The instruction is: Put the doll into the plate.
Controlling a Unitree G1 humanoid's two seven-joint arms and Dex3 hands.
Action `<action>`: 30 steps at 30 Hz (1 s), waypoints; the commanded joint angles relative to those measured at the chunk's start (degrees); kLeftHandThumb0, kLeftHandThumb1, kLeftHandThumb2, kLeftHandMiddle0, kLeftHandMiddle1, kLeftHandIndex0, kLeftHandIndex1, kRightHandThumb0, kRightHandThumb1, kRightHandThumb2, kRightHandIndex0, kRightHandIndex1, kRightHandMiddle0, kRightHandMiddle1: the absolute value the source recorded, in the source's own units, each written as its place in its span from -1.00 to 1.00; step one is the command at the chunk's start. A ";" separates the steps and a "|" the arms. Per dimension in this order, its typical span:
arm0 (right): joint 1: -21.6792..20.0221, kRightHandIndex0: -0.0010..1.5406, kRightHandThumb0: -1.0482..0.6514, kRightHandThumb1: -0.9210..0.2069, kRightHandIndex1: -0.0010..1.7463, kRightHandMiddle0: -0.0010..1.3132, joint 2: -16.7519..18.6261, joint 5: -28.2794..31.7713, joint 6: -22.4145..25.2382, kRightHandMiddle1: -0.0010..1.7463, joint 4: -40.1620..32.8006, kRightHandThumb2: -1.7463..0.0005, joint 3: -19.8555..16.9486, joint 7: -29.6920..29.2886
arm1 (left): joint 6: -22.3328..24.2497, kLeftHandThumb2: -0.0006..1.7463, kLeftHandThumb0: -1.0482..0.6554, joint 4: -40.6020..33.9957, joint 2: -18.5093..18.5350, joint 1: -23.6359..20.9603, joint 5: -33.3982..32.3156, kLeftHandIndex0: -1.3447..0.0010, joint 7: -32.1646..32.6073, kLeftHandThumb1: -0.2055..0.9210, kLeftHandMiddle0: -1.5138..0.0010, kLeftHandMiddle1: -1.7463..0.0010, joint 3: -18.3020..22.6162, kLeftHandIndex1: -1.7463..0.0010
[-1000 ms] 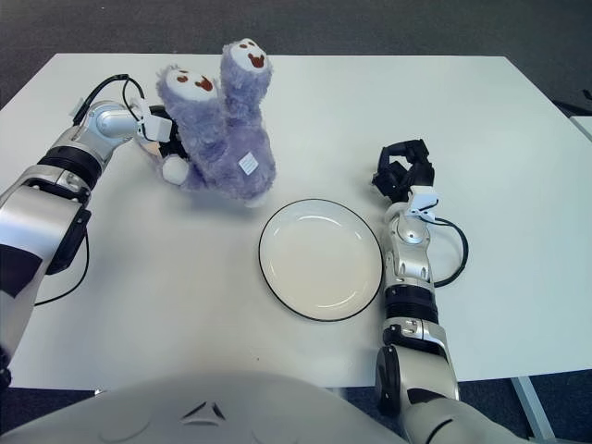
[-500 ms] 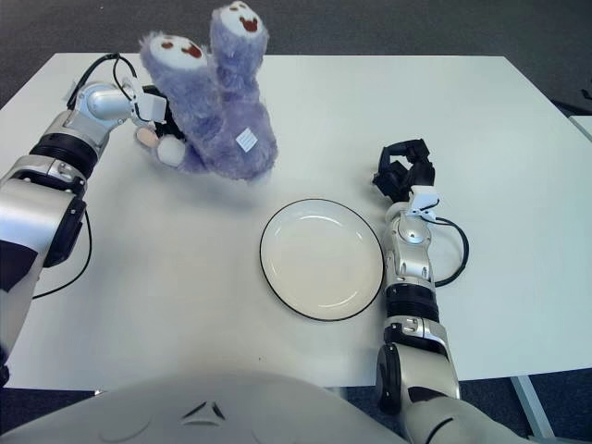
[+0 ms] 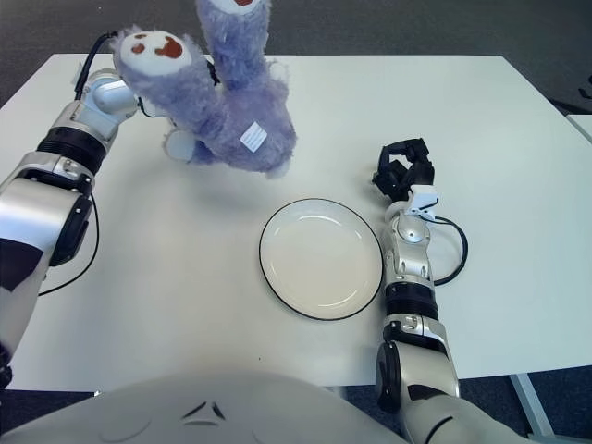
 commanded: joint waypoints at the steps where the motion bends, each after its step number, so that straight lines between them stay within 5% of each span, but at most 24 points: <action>1: 3.57 0.04 -0.21 -0.65 1.00 -0.50 1.91 0.34 1.78 1.00 3.10 0.11 0.15 -0.21 | -0.12 0.29 -0.26 -0.69 0.67 0.61 0.26 0.27 0.88 0.19 -0.14 -1.00 -0.08 -1.00; 9: 3.83 0.04 -0.21 -0.64 1.00 -0.50 2.23 0.23 2.35 1.00 2.10 0.10 0.37 -0.57 | -1.08 0.28 -0.26 -4.70 -4.31 1.82 -1.77 0.28 0.54 0.20 -0.13 -1.00 -0.99 -1.00; 18: 3.92 0.04 -0.21 -0.64 1.00 -0.50 2.32 0.20 2.57 1.00 1.78 0.10 0.48 -0.70 | 0.00 0.27 -0.26 -6.94 -4.69 2.71 -1.95 0.29 0.15 0.21 -0.13 -1.00 -1.26 -1.00; 22: 3.87 0.04 -0.21 -0.64 1.00 -0.50 2.50 0.03 2.79 1.00 1.59 0.10 0.68 -1.04 | 8.44 0.17 -0.24 -16.13 -7.08 5.16 -4.87 0.36 -6.28 0.33 -0.12 -1.00 -4.11 -1.00; 30: 3.80 0.03 -0.21 -0.65 1.00 -0.51 2.45 -0.07 2.83 1.00 1.69 0.11 0.90 -1.23 | 13.92 0.11 -0.23 -23.36 -6.67 7.35 -6.62 0.39 -9.30 0.40 -0.12 -1.00 -4.89 -1.00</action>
